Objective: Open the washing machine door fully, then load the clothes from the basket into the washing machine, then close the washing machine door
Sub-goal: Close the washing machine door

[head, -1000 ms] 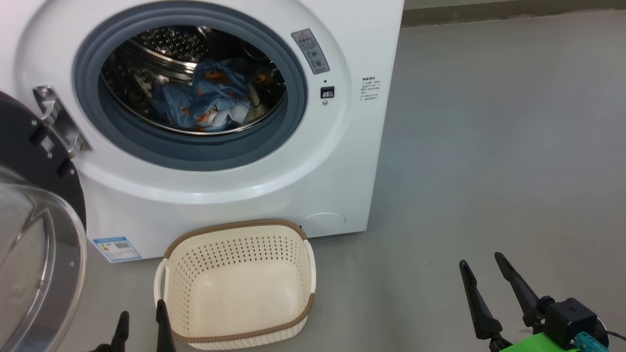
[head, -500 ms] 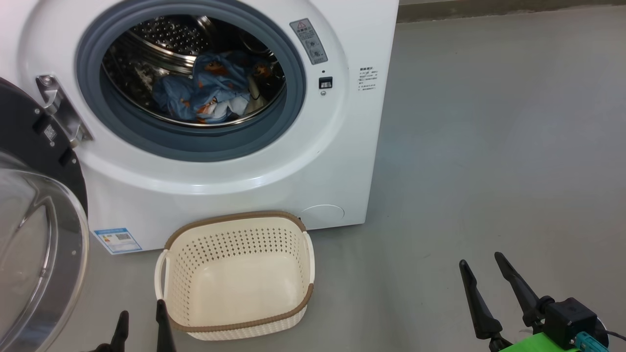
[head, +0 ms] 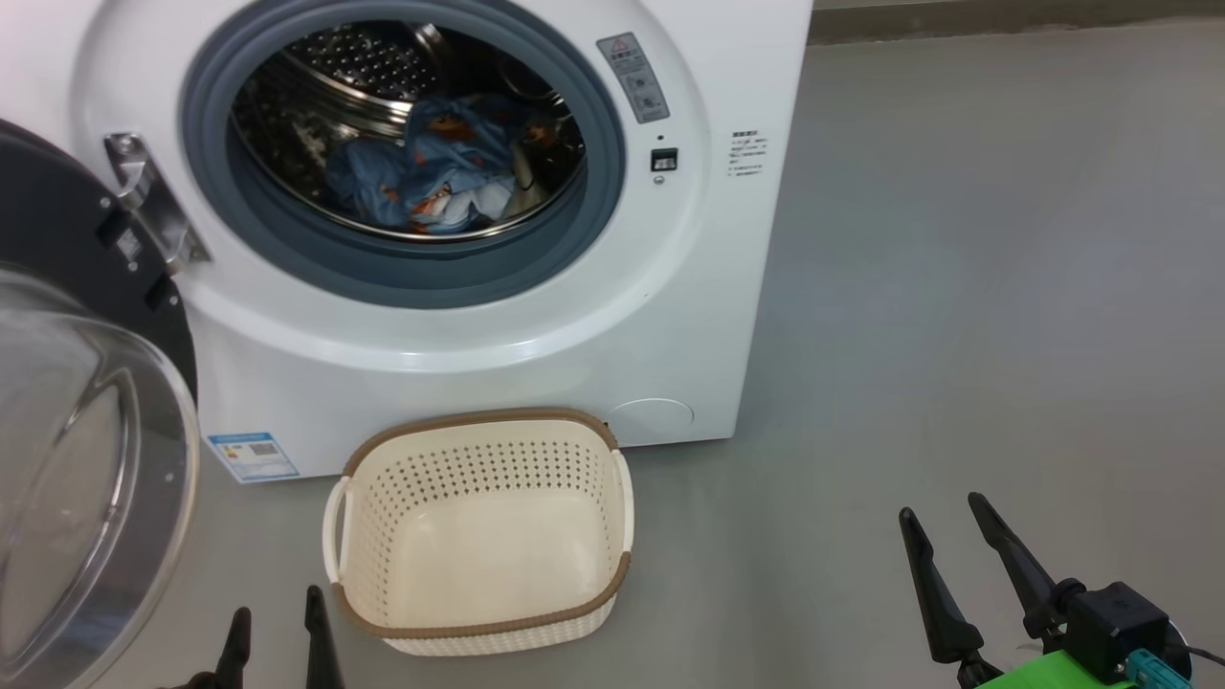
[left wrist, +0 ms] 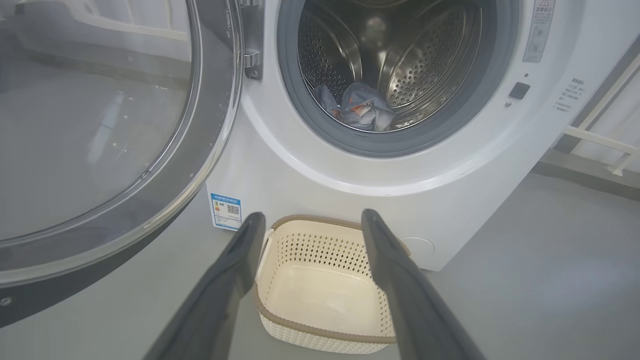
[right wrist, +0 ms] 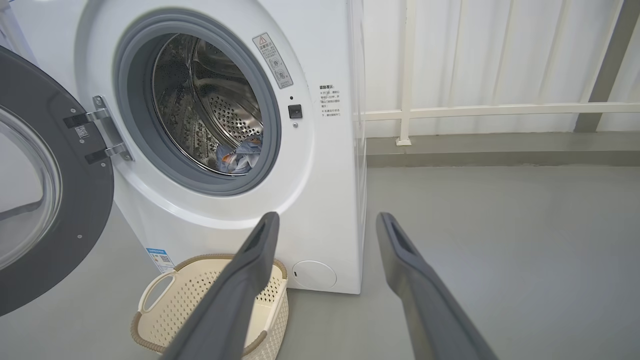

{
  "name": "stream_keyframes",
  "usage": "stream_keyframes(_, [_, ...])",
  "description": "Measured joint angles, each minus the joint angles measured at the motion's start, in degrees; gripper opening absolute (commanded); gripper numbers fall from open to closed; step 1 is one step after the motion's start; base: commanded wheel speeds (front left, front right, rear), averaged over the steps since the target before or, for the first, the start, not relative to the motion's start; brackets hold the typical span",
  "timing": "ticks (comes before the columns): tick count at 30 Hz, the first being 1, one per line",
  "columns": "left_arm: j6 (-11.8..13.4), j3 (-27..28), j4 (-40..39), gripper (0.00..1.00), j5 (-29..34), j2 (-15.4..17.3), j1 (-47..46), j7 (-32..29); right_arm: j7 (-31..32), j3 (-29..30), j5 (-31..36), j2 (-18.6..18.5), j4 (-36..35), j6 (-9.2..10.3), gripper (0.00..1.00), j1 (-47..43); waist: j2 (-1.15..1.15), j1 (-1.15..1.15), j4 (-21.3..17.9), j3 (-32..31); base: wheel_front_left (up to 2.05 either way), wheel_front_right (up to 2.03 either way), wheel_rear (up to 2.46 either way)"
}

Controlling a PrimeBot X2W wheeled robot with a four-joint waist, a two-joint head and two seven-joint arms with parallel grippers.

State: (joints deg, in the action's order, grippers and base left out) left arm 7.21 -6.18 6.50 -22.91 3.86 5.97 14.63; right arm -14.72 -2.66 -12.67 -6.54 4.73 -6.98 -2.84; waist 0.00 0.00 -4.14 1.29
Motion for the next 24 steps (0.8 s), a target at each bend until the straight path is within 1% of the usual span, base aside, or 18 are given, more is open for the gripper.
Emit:
stream_keyframes(6, [0.0,0.5,-0.2,1.0,0.1,0.0,0.0,0.0,0.0,-0.2,0.0,-0.1,-0.1,0.0,1.0,0.2,0.0,0.0,2.1,0.1,0.0,0.0,0.0])
stream_keyframes(12, [0.0,0.9,-0.3,1.0,0.4,0.0,0.0,0.0,0.0,-0.5,0.0,-0.5,-0.1,0.0,1.0,0.6,0.0,0.0,5.1,0.2,0.0,0.0,0.0])
stream_keyframes(24, [0.1,1.1,-0.7,1.0,0.4,-0.7,0.0,0.0,0.0,-1.8,0.0,-0.9,0.2,0.0,1.0,0.6,0.0,0.0,13.3,-0.5,0.0,0.0,0.0])
